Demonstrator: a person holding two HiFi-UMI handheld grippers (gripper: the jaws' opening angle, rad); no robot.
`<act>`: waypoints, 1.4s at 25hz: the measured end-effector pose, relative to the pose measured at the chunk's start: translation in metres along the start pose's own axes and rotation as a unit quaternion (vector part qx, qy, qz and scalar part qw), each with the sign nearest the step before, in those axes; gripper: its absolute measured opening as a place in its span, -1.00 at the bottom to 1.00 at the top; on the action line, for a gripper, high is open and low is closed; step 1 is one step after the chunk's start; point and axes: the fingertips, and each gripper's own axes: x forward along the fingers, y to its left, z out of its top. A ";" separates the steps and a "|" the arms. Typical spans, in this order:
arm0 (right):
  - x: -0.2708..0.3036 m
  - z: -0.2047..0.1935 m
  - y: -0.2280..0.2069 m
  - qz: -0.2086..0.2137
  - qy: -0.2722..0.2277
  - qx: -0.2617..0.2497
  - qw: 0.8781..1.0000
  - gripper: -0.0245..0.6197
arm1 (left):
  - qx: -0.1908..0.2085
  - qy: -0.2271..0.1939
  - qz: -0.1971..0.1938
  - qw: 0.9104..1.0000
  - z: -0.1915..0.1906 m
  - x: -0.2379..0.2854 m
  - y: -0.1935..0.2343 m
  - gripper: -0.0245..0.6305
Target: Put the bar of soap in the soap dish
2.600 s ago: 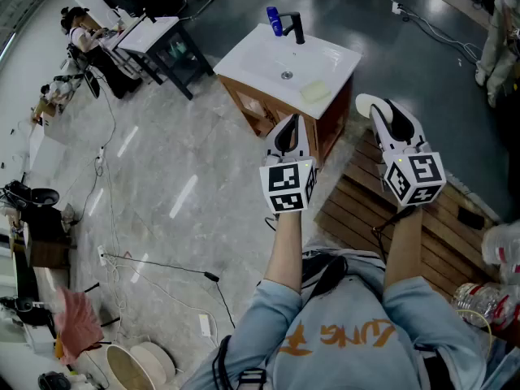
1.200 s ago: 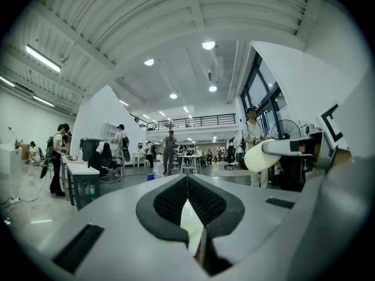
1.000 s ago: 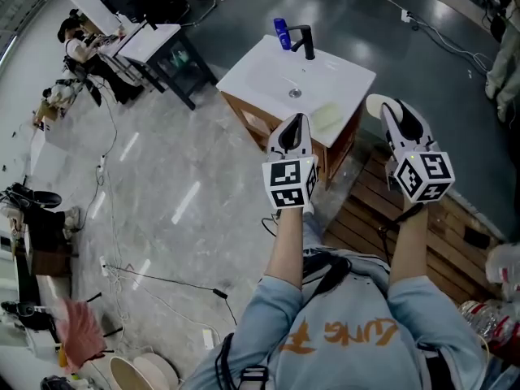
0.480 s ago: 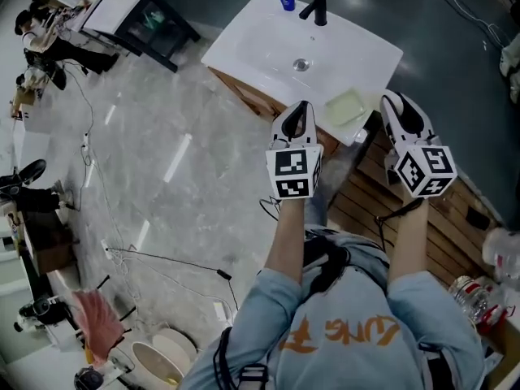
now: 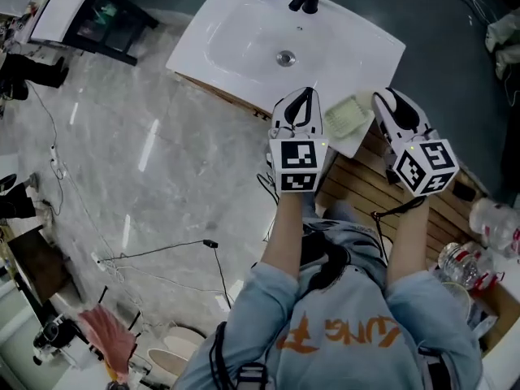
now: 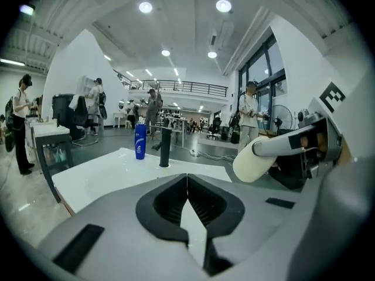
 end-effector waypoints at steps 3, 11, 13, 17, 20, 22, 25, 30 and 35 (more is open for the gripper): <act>0.012 -0.024 0.004 0.009 0.053 -0.008 0.999 -0.50 | -0.025 0.014 -0.008 1.000 -0.020 0.013 0.005 -0.85; 0.034 -0.085 0.009 0.044 0.145 0.042 0.988 -0.50 | -0.044 0.033 -0.018 0.998 -0.040 0.025 0.014 -0.85; 0.040 -0.094 0.012 0.059 0.160 0.053 0.984 -0.50 | -0.048 0.035 -0.012 0.998 -0.042 0.025 0.019 -0.85; 0.049 -0.117 0.014 0.083 0.201 0.068 0.974 -0.50 | -0.057 0.044 0.002 0.997 -0.051 0.025 0.030 -0.85; 0.058 -0.125 0.012 0.097 0.223 0.076 0.967 -0.50 | -0.065 0.048 0.009 0.997 -0.055 0.028 0.040 -0.85; 0.061 -0.129 0.013 0.108 0.233 0.082 0.963 -0.50 | -0.069 0.051 0.013 0.996 -0.057 0.029 0.043 -0.85; 0.065 -0.136 0.014 0.122 0.250 0.085 0.957 -0.50 | -0.073 0.054 0.017 0.996 -0.060 0.030 0.047 -0.85; 0.070 -0.145 0.011 0.138 0.268 0.125 0.945 -0.50 | -0.074 0.056 0.017 0.996 -0.062 0.031 0.045 -0.85; 0.074 -0.152 0.006 0.146 0.272 0.151 0.939 -0.48 | -0.074 0.058 0.018 0.995 -0.065 0.031 0.045 -0.85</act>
